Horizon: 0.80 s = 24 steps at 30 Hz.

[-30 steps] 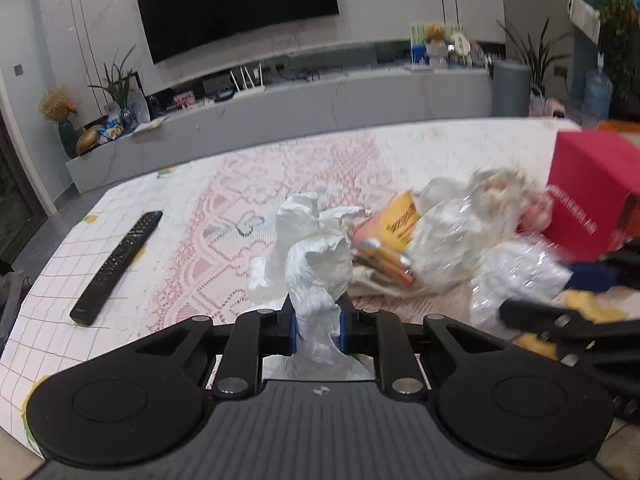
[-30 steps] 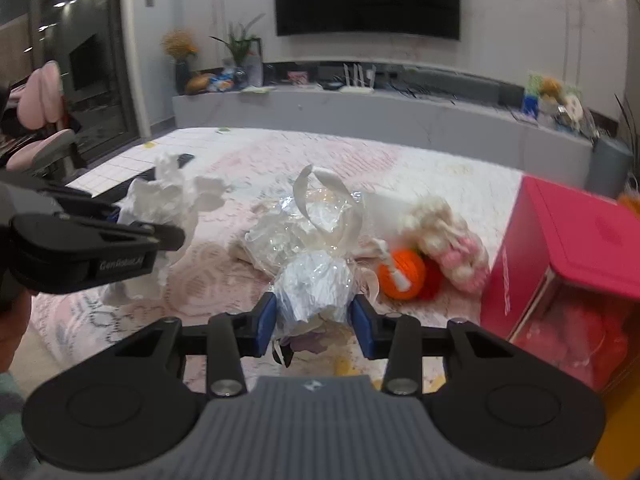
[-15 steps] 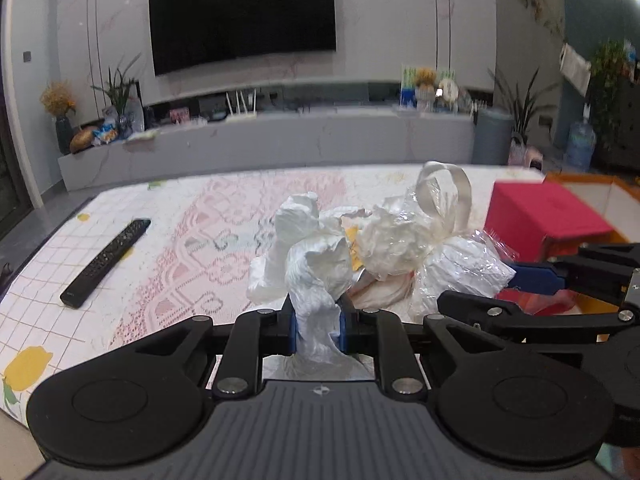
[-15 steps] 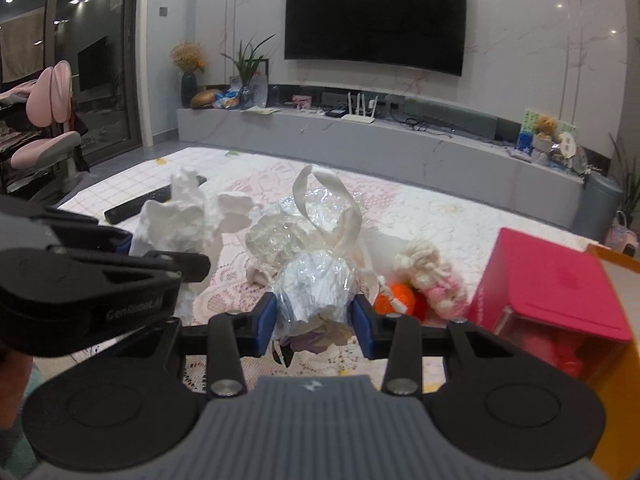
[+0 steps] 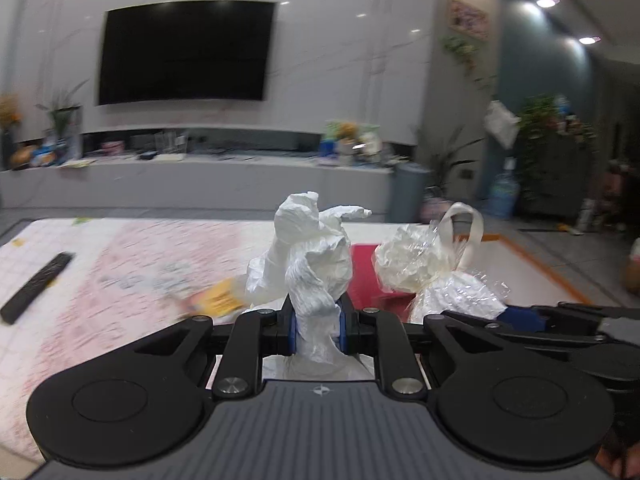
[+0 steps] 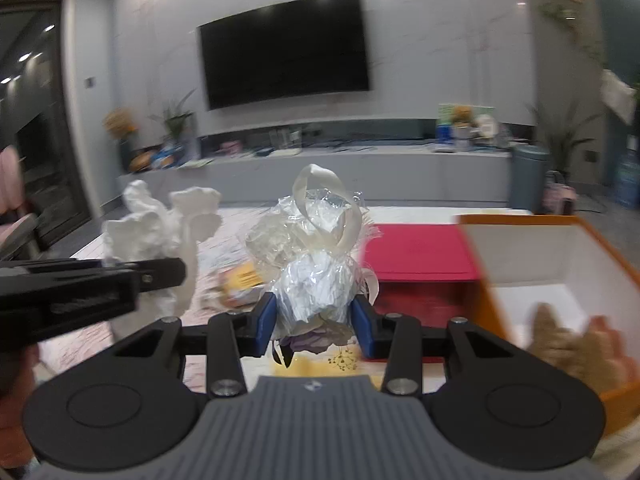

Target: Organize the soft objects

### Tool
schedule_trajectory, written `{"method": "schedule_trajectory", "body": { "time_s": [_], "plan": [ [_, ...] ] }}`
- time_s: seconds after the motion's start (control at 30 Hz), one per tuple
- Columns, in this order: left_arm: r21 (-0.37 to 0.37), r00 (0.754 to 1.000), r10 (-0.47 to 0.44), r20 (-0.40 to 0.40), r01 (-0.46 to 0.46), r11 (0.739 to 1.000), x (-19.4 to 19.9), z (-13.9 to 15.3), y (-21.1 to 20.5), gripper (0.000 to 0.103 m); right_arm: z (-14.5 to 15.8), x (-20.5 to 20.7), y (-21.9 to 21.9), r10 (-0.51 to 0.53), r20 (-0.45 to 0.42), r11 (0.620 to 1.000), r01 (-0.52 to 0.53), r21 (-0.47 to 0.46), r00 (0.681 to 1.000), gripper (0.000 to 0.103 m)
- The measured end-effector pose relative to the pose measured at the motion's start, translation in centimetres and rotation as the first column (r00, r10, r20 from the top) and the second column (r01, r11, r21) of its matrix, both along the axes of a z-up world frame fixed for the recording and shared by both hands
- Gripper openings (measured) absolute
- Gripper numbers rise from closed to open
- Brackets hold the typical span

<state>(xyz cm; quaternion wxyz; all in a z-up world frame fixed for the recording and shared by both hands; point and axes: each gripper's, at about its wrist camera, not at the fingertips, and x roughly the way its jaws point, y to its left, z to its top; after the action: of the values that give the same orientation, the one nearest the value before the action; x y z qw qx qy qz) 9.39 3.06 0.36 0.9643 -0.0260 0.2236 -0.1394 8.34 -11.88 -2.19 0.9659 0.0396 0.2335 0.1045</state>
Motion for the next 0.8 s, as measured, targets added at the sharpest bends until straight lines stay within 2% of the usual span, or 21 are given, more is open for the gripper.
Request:
{"method": "schedule_trajectory", "body": {
  "time_s": [0.17,0.4,0.57,0.8],
  "plan": [
    [-0.047,0.991,-0.131,0.002,0.13,0.99,0.6,1.7,-4.1,0.02,1.3,-2.4,-5.0,-0.109,0.011,0.994,0.109,-0.002,0.994,0.041],
    [-0.047,0.952,-0.306,-0.003,0.305,0.951,2.7,3.9,-11.9,0.02,2.5,-4.2,-11.6,-0.236,0.025,0.971,0.237,-0.035,0.971,0.041],
    [-0.014,0.936,-0.349,-0.038,0.349,0.937,5.2,4.1,-16.6,0.02,3.0,-3.1,-15.4,-0.279,0.01,0.957,0.279,-0.077,0.96,0.041],
    [0.008,0.919,-0.364,-0.152,0.369,0.929,9.4,2.9,-20.9,0.02,2.6,0.8,-19.3,-0.266,-0.054,0.96,0.259,-0.111,0.963,0.041]
  ]
}}
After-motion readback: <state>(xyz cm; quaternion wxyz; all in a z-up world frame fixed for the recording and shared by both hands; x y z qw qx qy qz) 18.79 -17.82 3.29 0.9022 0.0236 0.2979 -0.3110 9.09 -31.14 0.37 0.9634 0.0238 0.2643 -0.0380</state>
